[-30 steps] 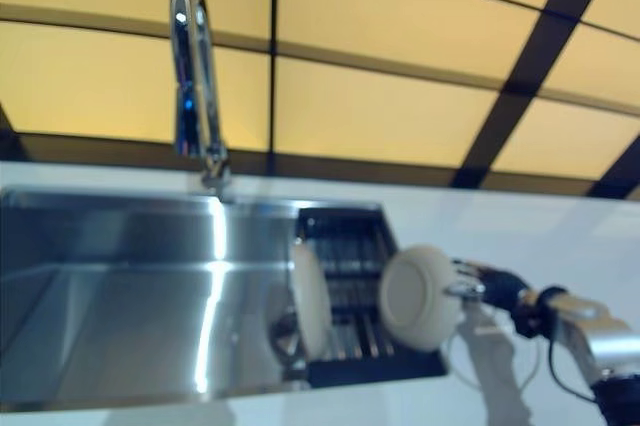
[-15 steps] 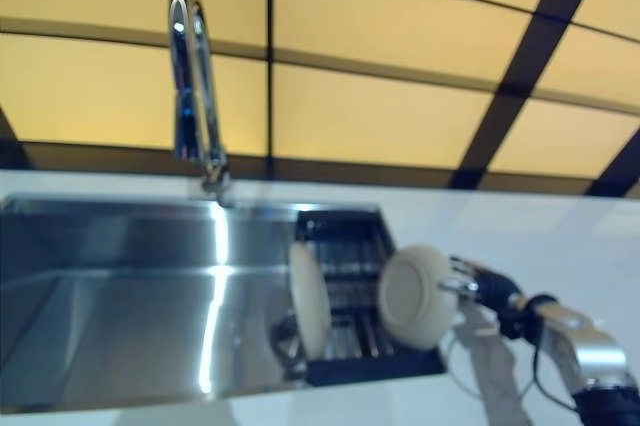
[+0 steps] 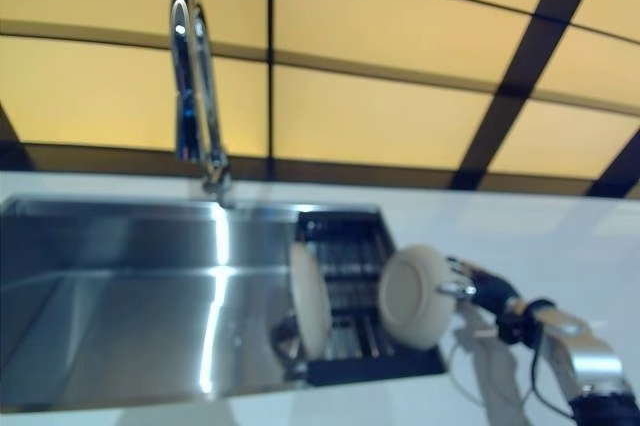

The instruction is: Take plates into dishwasher

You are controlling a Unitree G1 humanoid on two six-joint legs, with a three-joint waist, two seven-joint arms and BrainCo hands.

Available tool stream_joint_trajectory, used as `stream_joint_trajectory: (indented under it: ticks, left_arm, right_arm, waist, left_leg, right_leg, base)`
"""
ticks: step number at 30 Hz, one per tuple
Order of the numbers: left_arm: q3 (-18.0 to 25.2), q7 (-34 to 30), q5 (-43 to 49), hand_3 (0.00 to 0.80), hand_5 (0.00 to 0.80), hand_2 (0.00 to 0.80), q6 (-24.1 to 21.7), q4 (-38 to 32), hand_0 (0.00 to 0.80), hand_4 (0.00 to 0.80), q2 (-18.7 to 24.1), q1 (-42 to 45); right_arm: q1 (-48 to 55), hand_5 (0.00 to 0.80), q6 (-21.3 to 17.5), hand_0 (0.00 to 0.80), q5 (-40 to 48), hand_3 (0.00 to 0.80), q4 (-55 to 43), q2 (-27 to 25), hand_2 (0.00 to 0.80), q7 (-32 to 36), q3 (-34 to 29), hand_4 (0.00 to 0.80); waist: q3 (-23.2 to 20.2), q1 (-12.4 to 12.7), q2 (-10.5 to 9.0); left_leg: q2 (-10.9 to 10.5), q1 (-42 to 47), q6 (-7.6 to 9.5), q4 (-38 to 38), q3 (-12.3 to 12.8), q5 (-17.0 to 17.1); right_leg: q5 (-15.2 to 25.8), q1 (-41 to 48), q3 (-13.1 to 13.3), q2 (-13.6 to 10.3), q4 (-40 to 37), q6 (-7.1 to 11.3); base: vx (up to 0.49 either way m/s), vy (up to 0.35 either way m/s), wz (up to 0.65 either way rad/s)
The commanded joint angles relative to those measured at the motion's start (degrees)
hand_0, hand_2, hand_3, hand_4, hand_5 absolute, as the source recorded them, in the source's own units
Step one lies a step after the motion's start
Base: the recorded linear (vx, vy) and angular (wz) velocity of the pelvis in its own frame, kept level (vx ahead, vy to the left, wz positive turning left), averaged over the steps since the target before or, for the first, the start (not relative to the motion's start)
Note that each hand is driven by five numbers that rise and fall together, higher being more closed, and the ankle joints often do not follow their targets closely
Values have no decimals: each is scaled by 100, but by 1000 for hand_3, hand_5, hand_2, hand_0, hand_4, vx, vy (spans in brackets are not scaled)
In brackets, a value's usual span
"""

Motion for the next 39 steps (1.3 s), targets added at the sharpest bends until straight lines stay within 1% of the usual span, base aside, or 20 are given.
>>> stream_joint_trajectory:
  ticks: [1, 5, 11, 18, 20, 21, 22, 23, 24, 25, 26, 30, 33, 39]
  left_arm:
    - [-71, 104, -89, 0, 0, 0, -462, -199, 0, 0, -89, -1034]
    - [-95, 114, -60, 0, 0, 0, -434, -214, 0, 0, -115, -1037]
    - [-115, 121, -26, 0, 0, 0, -417, -241, 0, 0, -151, -1017]
    - [-150, 140, -15, 0, 0, 0, -433, -205, 0, 0, -204, -1030]
    - [-152, 147, -5, 0, 0, 0, -440, -194, 0, 0, -218, -1025]
    - [-156, 154, -5, 0, 0, 0, -438, -193, 0, 0, -227, -1024]
    - [-161, 158, -11, 0, 0, 0, -426, -205, 0, 0, -232, -1024]
    - [-160, 156, -8, 0, 0, 0, -419, -212, 0, 0, -232, -1021]
    - [-163, 153, -1, 0, 0, 0, -404, -225, 0, 0, -235, -1022]
    - [-172, 155, -1, 0, 0, 0, -404, -232, 0, 0, -237, -1016]
    - [-171, 152, 7, 0, 0, 0, -400, -237, 0, 0, -238, -1014]
    - [-184, 165, 26, 0, 0, 0, -397, -250, 0, 0, -256, -1001]
    - [-192, 165, 28, 0, 0, 0, -385, -261, 0, 0, -267, -1003]
    - [-194, 176, 63, 0, 0, 0, -381, -286, 0, 0, -285, -969]
  right_arm:
    - [83, 0, -120, 0, -125, 0, 81, 350, 0, 398, 826, 0]
    - [94, 0, -262, 0, -209, 0, 172, 383, 0, 475, 865, 0]
    - [123, 0, -374, 0, -223, 0, 297, 457, 0, 563, 934, 0]
    - [201, 0, -593, 0, -335, 0, 518, 638, 0, 572, 1019, 0]
    - [206, 66, -632, 66, -355, 66, 556, 654, 66, 585, 1024, 66]
    - [206, 138, -649, 138, -372, 138, 580, 668, 138, 596, 1029, 138]
    - [206, 191, -653, 191, -384, 191, 593, 677, 191, 609, 1034, 191]
    - [207, 223, -651, 223, -387, 223, 595, 679, 223, 610, 1033, 223]
    - [215, 229, -678, 229, -419, 229, 619, 701, 229, 606, 1037, 229]
    - [217, 270, -693, 270, -421, 270, 630, 717, 270, 587, 1047, 270]
    - [223, 279, -715, 279, -426, 279, 643, 727, 279, 576, 1051, 279]
    - [243, 373, -842, 373, -467, 373, 725, 784, 373, 549, 1058, 373]
    - [242, 405, -864, 405, -492, 405, 745, 821, 405, 516, 1068, 405]
    - [268, 414, -963, 414, -530, 414, 777, 881, 414, 461, 1063, 414]
  waist:
    - [177, 115, 11]
    - [166, 127, 20]
    - [140, 150, 45]
    - [120, 161, 65]
    - [117, 160, 68]
    - [117, 161, 70]
    - [120, 163, 75]
    - [120, 164, 77]
    - [122, 168, 84]
    - [124, 173, 87]
    - [125, 176, 87]
    - [126, 187, 88]
    - [124, 192, 95]
    - [121, 206, 102]
  left_leg:
    - [-317, -71, 327, 437, 122, -379]
    - [-325, -73, 327, 433, 112, -379]
    - [-337, -65, 327, 423, 95, -376]
    - [-349, -65, 332, 424, 82, -377]
    - [-351, -59, 332, 422, 82, -380]
    - [-351, -50, 331, 415, 81, -379]
    - [-353, -46, 334, 413, 81, -378]
    - [-354, -45, 335, 414, 81, -378]
    - [-355, -50, 335, 420, 78, -379]
    - [-358, -52, 339, 425, 73, -381]
    - [-360, -52, 341, 427, 71, -381]
    - [-361, -49, 342, 436, 69, -384]
    - [-365, -48, 345, 432, 66, -383]
    - [-373, -36, 354, 421, 70, -384]
  right_leg:
    - [-21, 134, -164, -44, 289, 251]
    - [-21, 138, -182, -57, 283, 262]
    - [-26, 144, -208, -70, 278, 272]
    - [-25, 156, -226, -87, 264, 280]
    - [-26, 156, -236, -92, 268, 283]
    - [-24, 163, -242, -94, 265, 286]
    - [-23, 170, -245, -96, 261, 287]
    - [-24, 170, -248, -98, 262, 287]
    - [-24, 166, -255, -106, 265, 292]
    - [-24, 168, -258, -108, 266, 292]
    - [-24, 169, -258, -110, 268, 293]
    - [-23, 183, -279, -121, 264, 300]
    - [-22, 189, -289, -131, 256, 305]
    - [-7, 190, -318, -142, 247, 317]
  base:
    - [0, 0, 0]
    - [0, 0, 0]
    - [0, 0, 0]
    - [0, 0, 0]
    - [0, 0, 0]
    - [0, 0, 0]
    - [0, 0, 0]
    - [0, 0, 0]
    - [0, 0, 0]
    - [0, 0, 0]
    - [0, 0, 0]
    - [0, 0, 0]
    - [0, 0, 0]
    - [2, 1, 1]
